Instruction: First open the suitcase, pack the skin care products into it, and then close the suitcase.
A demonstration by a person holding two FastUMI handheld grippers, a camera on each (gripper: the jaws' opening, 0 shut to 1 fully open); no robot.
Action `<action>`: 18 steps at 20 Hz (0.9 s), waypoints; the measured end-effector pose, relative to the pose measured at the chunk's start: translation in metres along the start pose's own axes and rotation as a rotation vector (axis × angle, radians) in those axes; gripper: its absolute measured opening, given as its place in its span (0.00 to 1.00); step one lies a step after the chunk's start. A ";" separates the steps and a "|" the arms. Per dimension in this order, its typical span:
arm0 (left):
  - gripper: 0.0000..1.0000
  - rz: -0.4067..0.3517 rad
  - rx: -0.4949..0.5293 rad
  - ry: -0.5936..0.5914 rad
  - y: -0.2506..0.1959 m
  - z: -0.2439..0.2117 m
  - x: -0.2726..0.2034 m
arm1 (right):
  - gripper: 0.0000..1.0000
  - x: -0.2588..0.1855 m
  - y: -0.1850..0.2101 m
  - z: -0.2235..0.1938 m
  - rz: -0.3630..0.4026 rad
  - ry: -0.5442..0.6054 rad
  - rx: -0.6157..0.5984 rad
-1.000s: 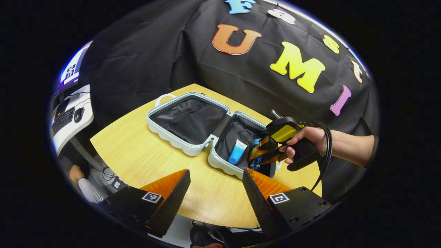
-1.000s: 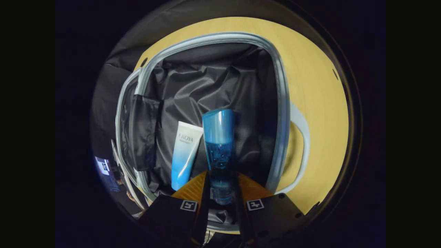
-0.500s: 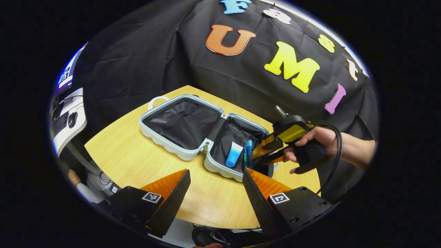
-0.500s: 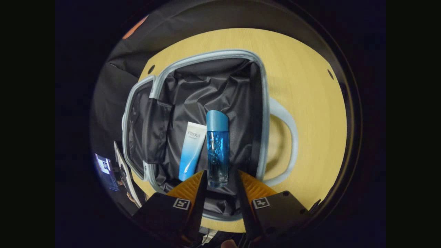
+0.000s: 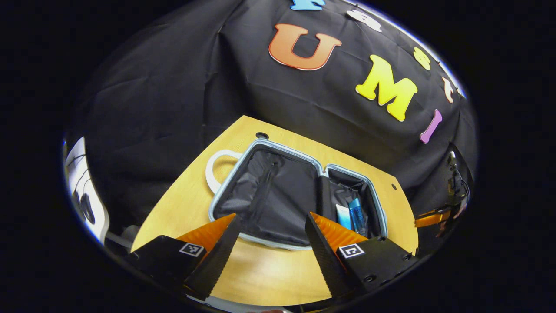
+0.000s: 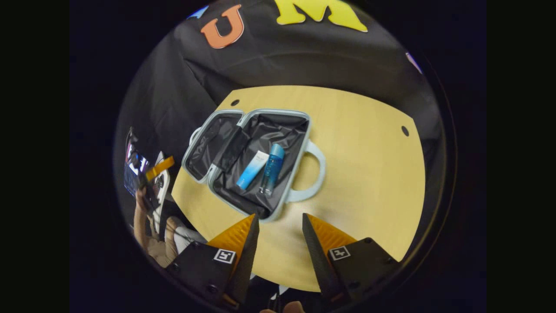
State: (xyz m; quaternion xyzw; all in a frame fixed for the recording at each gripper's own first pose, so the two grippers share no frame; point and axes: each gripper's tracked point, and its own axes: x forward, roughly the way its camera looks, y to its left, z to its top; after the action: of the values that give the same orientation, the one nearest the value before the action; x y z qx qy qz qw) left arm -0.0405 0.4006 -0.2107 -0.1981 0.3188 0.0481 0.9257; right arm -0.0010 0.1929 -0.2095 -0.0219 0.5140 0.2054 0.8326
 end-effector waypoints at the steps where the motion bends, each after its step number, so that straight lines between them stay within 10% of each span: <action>1: 0.96 0.003 0.001 0.002 0.013 0.007 0.009 | 0.61 -0.010 -0.009 -0.005 -0.009 -0.015 0.009; 18: 0.85 0.085 -0.058 0.178 0.143 0.020 0.144 | 0.60 -0.050 -0.064 -0.058 -0.117 -0.023 0.142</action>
State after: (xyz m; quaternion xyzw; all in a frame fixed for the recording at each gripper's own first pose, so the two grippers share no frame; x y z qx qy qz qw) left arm 0.0539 0.5347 -0.3320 -0.2146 0.4062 0.0788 0.8847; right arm -0.0462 0.1037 -0.2046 0.0096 0.5155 0.1195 0.8485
